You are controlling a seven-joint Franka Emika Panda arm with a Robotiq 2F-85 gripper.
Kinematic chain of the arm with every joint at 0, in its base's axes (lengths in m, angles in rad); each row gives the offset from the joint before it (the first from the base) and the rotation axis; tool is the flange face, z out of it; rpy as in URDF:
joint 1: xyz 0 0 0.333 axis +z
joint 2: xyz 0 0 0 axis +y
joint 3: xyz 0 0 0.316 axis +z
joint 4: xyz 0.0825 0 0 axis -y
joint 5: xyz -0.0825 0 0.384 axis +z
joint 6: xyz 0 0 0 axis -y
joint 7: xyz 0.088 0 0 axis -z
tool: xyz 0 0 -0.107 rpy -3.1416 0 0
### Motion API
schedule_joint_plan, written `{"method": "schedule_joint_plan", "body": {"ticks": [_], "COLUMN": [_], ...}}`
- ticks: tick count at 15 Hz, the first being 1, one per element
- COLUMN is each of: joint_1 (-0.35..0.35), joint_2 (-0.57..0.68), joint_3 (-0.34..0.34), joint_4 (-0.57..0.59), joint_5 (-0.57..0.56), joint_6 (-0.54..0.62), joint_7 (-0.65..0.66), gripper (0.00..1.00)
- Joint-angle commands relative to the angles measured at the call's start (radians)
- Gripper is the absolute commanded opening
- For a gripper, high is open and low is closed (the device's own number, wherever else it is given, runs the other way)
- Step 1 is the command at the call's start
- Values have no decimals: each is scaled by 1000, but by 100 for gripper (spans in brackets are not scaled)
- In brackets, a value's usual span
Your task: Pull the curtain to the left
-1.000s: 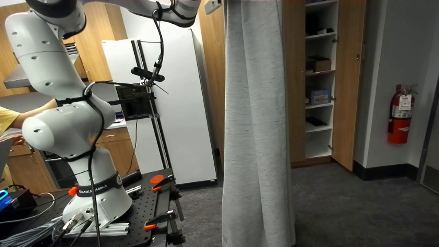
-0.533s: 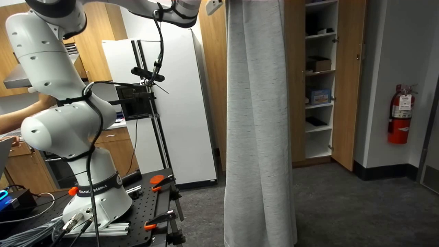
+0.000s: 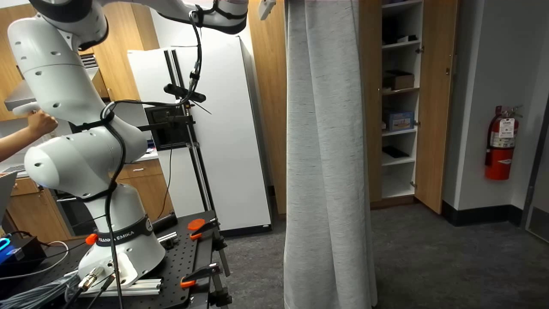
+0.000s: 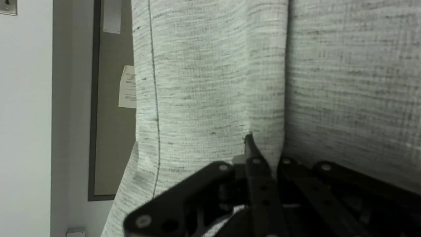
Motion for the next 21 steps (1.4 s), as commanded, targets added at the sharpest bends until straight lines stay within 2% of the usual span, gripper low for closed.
{"method": "schedule_joint_plan", "body": {"ticks": [1, 9, 10, 12, 17, 19, 21], "joint_1": [1, -21, -24, -23, -3, 24, 66], "joint_2": [33, 45, 45, 65, 230, 301, 365], "joint_3": [88, 144, 150, 180, 336, 363, 363], "joint_4": [-49, -8, -4, -15, -69, -69, -53], "joint_5": [-62, -122, -127, -133, -201, -244, -270], "joint_6": [-109, -213, -226, -283, -499, -579, -661], "joint_7": [58, 99, 102, 107, 181, 215, 218], "gripper": [0, 0, 24, 34, 71, 87, 100]}}
